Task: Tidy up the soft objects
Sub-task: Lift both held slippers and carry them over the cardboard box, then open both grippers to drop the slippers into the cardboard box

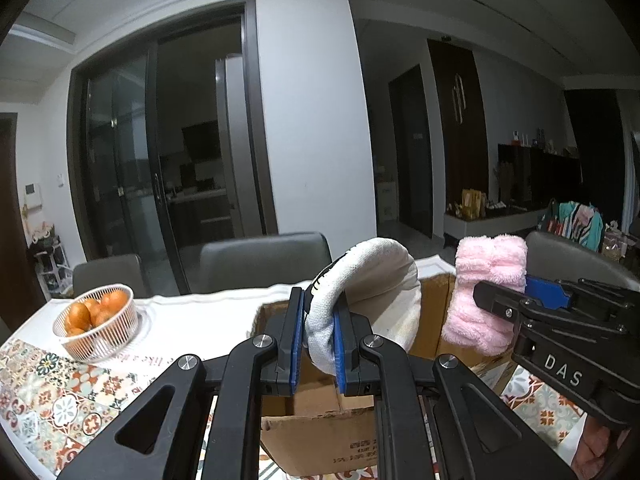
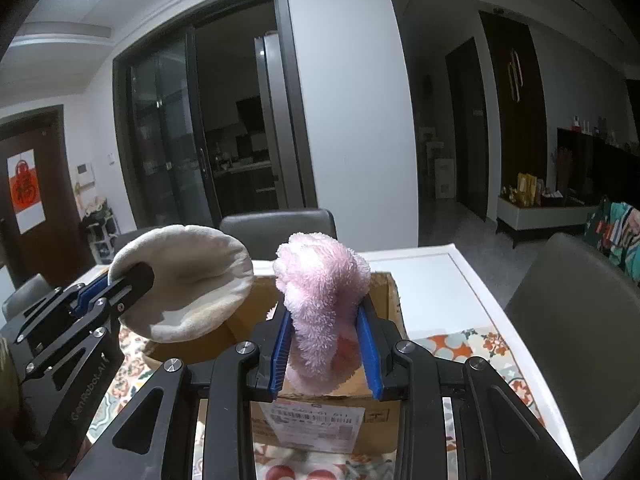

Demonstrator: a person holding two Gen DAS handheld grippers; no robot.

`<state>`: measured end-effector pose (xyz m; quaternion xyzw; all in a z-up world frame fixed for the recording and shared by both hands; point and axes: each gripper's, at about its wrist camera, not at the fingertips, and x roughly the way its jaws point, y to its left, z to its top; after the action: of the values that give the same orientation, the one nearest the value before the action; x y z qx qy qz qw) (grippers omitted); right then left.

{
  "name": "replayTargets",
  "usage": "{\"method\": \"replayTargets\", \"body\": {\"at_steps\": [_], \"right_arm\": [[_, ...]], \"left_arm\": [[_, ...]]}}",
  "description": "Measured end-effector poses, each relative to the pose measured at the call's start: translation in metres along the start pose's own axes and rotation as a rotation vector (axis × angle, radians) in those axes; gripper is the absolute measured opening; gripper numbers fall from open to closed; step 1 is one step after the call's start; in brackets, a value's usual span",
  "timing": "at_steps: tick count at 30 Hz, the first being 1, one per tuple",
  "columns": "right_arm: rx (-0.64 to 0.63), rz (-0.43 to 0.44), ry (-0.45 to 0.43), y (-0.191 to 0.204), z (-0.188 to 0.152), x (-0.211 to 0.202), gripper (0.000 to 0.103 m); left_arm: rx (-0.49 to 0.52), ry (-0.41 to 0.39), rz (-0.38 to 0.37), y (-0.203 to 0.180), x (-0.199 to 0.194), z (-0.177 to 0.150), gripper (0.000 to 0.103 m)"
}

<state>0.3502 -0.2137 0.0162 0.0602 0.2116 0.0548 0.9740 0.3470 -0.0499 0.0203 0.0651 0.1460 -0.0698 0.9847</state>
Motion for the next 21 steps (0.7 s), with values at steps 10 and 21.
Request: {"method": "replayTargets", "body": {"at_steps": [10,21], "right_arm": [[-0.011,-0.005,0.071,-0.005,-0.004,0.03,0.033],[-0.027,-0.028,0.075,-0.009,-0.003,0.031,0.055]], "left_arm": [[-0.015,0.095,-0.023,-0.002,0.029,-0.011,0.017],[-0.014,0.079,0.002,0.0,0.023,-0.008,0.054]]}}
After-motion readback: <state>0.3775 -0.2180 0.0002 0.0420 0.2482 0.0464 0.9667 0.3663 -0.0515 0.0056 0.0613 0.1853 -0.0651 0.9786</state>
